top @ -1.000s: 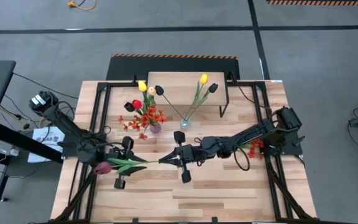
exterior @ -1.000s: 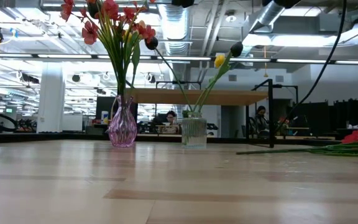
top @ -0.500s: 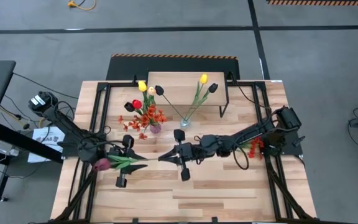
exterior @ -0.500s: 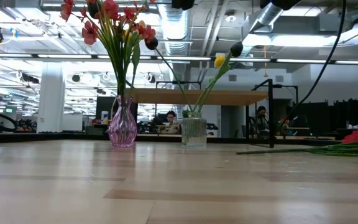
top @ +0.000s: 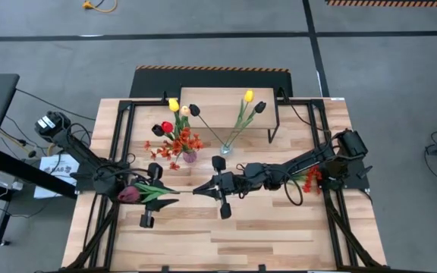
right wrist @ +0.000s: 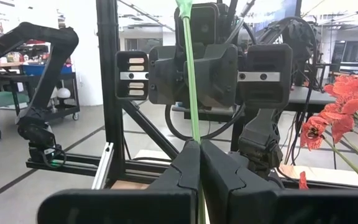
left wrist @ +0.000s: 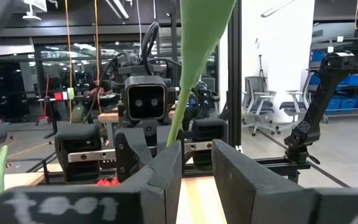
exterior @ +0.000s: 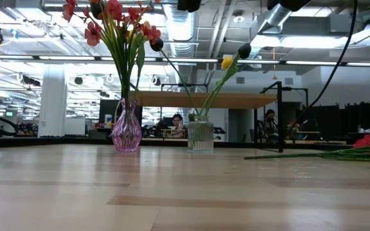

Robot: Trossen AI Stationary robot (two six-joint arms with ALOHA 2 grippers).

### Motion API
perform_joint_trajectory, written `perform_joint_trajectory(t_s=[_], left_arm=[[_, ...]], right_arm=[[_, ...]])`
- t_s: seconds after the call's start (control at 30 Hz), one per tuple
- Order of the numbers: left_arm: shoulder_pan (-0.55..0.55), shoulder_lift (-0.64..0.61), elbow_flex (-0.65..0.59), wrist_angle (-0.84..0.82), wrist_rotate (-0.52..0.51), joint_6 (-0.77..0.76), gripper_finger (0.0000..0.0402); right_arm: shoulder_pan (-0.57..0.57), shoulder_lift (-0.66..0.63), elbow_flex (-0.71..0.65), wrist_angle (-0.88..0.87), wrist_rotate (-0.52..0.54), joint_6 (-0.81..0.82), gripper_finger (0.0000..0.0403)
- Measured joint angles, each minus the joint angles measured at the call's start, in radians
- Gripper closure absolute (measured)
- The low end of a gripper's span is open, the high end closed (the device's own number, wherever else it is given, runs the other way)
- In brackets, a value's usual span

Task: Pick and place flowers into a vace then onto a shelf
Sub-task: Put the violet tulip into the transparent vase

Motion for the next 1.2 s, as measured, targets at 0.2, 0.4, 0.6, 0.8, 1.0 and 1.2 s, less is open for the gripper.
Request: perform_joint_trajectory(t_s=[0.2,0.4,0.6,0.8,1.0,1.2], left_arm=[[0.0,0.0,0.0,0.0,-0.003,0.0,0.0323],[0.0,0.0,0.0,-0.002,-0.006,0.001,0.0323],[0.0,0.0,0.0,-0.012,-0.027,0.002,0.0323],[0.0,0.0,0.0,-0.015,-0.037,0.003,0.0323],[0.0,0.0,0.0,-0.015,-0.064,0.003,0.0323],[0.0,0.0,0.0,-0.01,-0.066,0.003,0.0323]], right_arm=[[0.0,0.0,0.0,-0.004,0.0,0.0,0.0403],[0.0,0.0,0.0,-0.004,0.0,0.0,0.0403],[0.0,0.0,0.0,-0.004,0.0,-0.001,0.0403],[0.0,0.0,0.0,-0.004,-0.002,-0.001,0.0403],[0.0,0.0,0.0,-0.005,-0.002,-0.001,0.0403],[0.0,0.0,0.0,-0.016,-0.002,-0.001,0.0403]])
